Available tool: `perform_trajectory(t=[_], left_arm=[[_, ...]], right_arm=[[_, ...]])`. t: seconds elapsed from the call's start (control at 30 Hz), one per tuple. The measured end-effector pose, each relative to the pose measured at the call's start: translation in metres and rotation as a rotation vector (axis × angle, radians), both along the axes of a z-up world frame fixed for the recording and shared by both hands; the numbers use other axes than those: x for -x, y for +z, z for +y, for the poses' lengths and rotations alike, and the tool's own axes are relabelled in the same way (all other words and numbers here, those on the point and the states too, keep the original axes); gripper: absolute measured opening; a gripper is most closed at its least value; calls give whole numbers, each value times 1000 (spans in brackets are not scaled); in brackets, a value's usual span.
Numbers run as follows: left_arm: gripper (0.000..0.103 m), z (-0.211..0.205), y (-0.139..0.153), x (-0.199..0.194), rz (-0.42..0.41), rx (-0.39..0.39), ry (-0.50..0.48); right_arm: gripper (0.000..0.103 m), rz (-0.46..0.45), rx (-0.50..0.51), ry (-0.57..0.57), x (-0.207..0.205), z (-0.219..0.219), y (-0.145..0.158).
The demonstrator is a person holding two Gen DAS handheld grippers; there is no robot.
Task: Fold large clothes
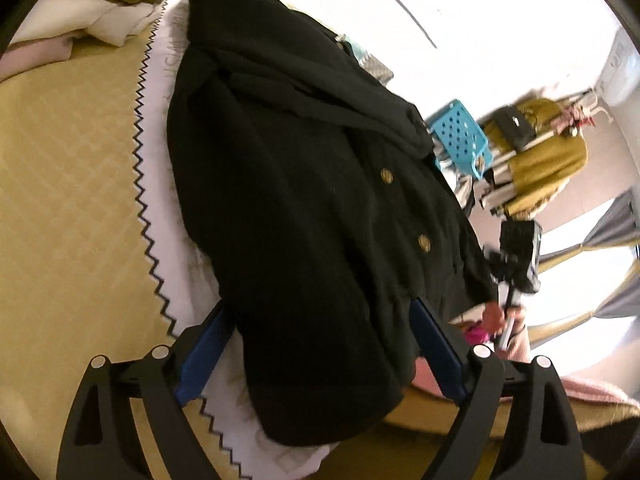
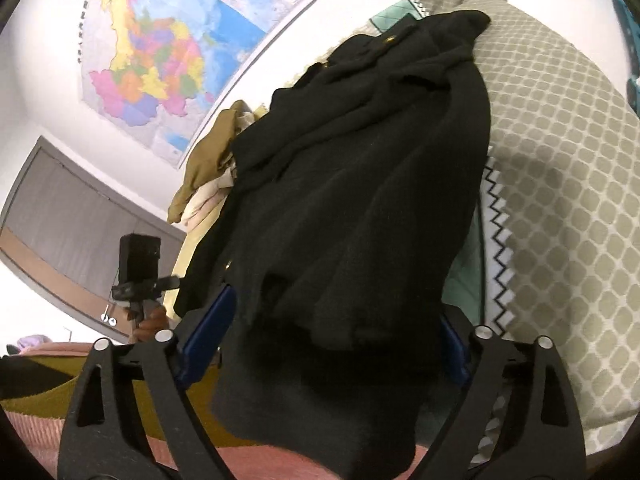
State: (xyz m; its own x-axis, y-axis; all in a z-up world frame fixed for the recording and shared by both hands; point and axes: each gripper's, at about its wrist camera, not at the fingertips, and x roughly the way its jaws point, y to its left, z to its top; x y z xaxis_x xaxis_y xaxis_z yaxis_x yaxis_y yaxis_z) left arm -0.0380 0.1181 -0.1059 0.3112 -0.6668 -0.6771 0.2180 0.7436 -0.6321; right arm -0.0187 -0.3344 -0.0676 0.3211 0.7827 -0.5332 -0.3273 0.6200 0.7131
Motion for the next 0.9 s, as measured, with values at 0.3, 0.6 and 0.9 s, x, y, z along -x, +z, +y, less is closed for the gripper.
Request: perform_trajectory(t=[0.3,0.6,0.9], left_arm=[[74,-20,2,-6,-26,-62,22],[10,-18,39,5,-117,-105,125],[9,28,91,40,-221,51,154]], right_arm=[[68,-26,110,-23,3,19,2],[18,-82,-53,-37,8,18,39],[10,-263,-186,-23,55,3,106]])
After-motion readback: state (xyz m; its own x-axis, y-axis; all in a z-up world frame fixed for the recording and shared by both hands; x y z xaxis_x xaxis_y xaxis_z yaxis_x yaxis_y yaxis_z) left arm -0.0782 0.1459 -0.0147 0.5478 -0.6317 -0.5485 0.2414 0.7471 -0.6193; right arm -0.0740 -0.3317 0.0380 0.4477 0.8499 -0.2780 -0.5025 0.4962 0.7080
